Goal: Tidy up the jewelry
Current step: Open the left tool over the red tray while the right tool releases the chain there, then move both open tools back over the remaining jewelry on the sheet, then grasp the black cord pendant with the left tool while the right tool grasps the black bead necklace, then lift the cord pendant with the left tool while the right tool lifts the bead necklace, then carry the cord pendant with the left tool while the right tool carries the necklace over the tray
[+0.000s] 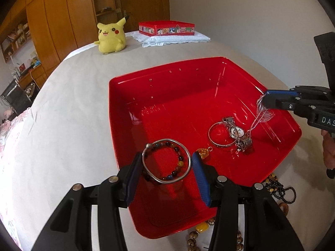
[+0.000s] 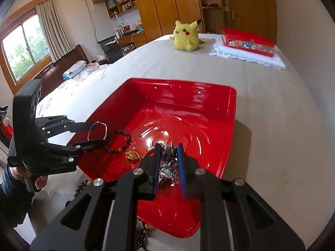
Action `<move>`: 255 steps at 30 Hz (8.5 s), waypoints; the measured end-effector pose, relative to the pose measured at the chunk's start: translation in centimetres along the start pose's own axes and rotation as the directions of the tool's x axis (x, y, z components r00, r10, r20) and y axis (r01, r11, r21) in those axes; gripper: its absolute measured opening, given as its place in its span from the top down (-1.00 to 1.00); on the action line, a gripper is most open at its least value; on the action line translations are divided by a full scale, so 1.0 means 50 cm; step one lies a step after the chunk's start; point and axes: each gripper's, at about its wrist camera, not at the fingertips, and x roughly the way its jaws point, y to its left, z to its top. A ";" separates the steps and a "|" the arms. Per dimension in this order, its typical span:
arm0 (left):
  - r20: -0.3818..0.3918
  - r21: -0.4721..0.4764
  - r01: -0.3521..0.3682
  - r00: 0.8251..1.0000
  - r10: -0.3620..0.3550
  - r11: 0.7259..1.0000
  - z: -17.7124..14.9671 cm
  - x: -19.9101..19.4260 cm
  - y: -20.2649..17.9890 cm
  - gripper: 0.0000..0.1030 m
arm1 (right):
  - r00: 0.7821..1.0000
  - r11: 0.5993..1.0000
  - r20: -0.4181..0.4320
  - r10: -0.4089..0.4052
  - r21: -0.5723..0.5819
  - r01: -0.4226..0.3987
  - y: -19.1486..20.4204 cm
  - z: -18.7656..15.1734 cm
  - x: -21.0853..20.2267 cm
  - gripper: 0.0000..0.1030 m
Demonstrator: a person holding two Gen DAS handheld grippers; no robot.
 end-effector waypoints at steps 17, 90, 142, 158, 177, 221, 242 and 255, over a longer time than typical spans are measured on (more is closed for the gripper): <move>0.015 -0.002 -0.008 1.000 0.008 1.000 -0.006 -0.016 0.003 -0.20 | 1.000 1.000 0.020 0.000 0.029 -0.001 -0.002 -0.039 -0.061 0.57; -0.076 0.156 0.176 0.983 -0.166 0.972 -0.294 -0.118 -0.252 0.26 | 0.998 0.989 -0.032 0.046 0.143 -0.041 0.045 -0.317 -0.183 0.88; -0.049 0.069 0.145 0.989 -0.141 0.987 -0.310 -0.210 -0.236 0.79 | 0.999 0.994 0.042 0.033 0.103 -0.037 0.104 -0.315 -0.282 0.88; 0.012 0.062 0.095 0.995 -0.096 0.994 -0.304 -0.277 -0.212 0.80 | 0.995 0.998 0.097 0.031 0.058 -0.036 0.141 -0.293 -0.350 0.88; 0.085 0.046 0.046 0.995 -0.050 0.998 -0.272 -0.340 -0.165 0.80 | 0.985 0.999 0.166 0.042 -0.010 -0.041 0.177 -0.246 -0.407 0.96; 0.104 0.047 0.065 0.992 -0.069 0.997 -0.240 -0.332 -0.151 0.80 | 0.999 0.999 0.023 -0.027 -0.044 0.028 0.162 -0.252 -0.317 0.84; 0.158 0.083 0.012 0.987 -0.025 0.996 -0.054 -0.290 -0.095 0.80 | 0.990 0.998 0.135 0.029 -0.067 -0.020 0.141 -0.025 -0.308 0.84; 0.138 0.083 0.036 0.989 -0.048 0.996 0.035 -0.204 -0.074 0.80 | 0.994 0.999 0.101 0.031 -0.042 -0.027 0.105 0.040 -0.197 0.84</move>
